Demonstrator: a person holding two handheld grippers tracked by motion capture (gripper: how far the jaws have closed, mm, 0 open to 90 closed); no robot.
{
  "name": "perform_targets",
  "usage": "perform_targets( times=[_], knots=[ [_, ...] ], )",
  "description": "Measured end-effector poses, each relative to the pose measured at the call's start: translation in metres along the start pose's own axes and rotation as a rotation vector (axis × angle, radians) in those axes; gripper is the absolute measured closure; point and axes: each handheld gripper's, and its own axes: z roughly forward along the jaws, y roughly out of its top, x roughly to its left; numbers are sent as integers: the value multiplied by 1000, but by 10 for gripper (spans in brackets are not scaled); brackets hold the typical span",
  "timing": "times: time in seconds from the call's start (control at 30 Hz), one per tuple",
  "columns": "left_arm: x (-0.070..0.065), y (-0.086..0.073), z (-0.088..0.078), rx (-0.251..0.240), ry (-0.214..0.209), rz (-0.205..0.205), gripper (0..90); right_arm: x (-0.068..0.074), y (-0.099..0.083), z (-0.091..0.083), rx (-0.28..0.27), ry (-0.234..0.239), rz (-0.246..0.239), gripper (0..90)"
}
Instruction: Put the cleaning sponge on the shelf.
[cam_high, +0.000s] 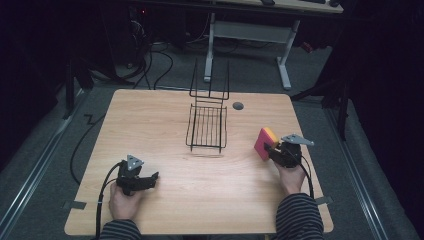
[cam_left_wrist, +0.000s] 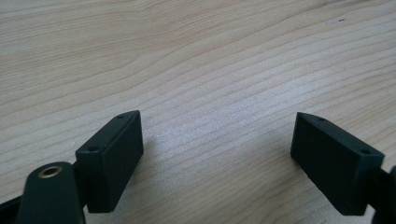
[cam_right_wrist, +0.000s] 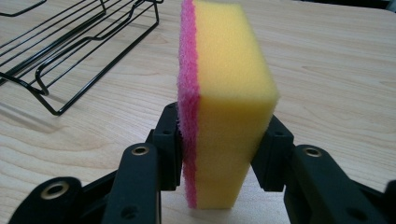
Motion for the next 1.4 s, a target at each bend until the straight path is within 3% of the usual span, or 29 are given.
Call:
perform_targets(
  times=[0.23,0.57,1.0,1.4],
  knots=[
    [0,0,0,0,0,0,175,4,3,-10,-14,16,-21,606],
    [0,0,0,0,0,0,175,10,9,-24,-38,79,-48,609],
    [0,0,0,-1,0,-1,175,19,27,-40,-64,145,-14,610],
    [0,0,0,-2,3,-4,182,37,43,-44,-71,193,-66,610]
  ],
)
